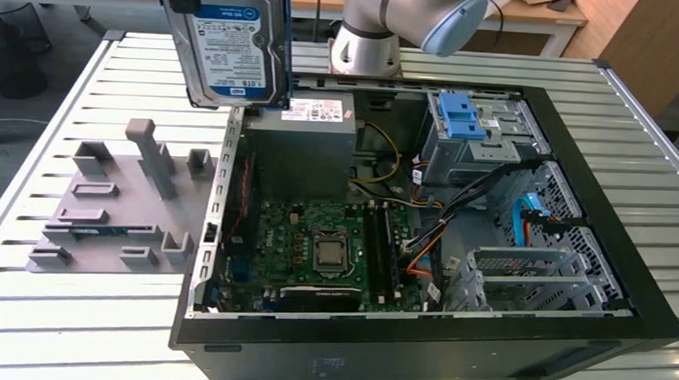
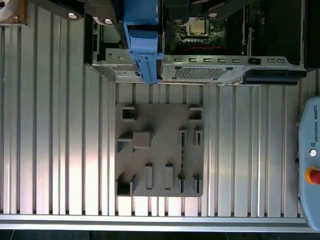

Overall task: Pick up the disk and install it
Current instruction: 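Pick up the disk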

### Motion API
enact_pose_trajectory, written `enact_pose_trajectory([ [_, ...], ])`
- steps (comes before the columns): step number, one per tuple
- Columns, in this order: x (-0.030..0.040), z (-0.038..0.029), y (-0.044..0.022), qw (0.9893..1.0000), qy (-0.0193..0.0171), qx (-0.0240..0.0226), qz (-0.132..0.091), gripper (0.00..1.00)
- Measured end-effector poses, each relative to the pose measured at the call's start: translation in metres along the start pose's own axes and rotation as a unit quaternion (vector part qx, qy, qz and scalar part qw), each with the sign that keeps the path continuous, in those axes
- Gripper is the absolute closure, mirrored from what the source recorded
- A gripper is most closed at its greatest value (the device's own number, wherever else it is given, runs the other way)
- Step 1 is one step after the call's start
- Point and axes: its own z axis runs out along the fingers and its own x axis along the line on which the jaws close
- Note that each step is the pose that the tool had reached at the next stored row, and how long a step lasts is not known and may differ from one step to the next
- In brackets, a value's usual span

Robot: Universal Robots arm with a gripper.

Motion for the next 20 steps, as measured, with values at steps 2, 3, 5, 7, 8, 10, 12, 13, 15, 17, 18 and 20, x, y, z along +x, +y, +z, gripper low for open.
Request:
enact_pose_trajectory([
  [2,0.0000,0.0000,-0.0002,1.0000,0.0000,0.0000,0.000,0.64],
  [3,0.0000,0.0000,-0.0002,1.0000,0.0000,0.0000,0.000,0.64],
  [5,0.0002,0.0000,-0.0006,1.0000,0.0000,0.0000,0.000,0.64],
  [7,0.0007,0.0000,-0.0016,1.0000,0.0000,0.0000,0.000,0.64],
  [8,0.0011,0.0000,-0.0022,1.0000,0.0000,0.0000,0.000,0.64],
  [10,0.0021,0.0000,-0.0039,1.0000,0.0000,0.0000,0.000,0.64],
  [12,0.0032,0.0000,-0.0058,1.0000,0.0000,0.0000,0.000,0.64],
  [13,0.0038,0.0000,-0.0069,1.0000,0.0000,0.0000,0.000,0.64],
  [15,0.0048,0.0000,-0.0091,1.0000,0.0000,0.0000,0.000,0.64],
  [17,0.0058,0.0000,-0.0117,1.0000,0.0000,0.0000,0.000,0.64],
  [18,0.0062,0.0000,-0.0129,1.0000,0.0000,0.0000,0.000,0.64],
  [20,0.0071,0.0000,-0.0154,1.0000,0.0000,0.0000,0.000,0.64],
])
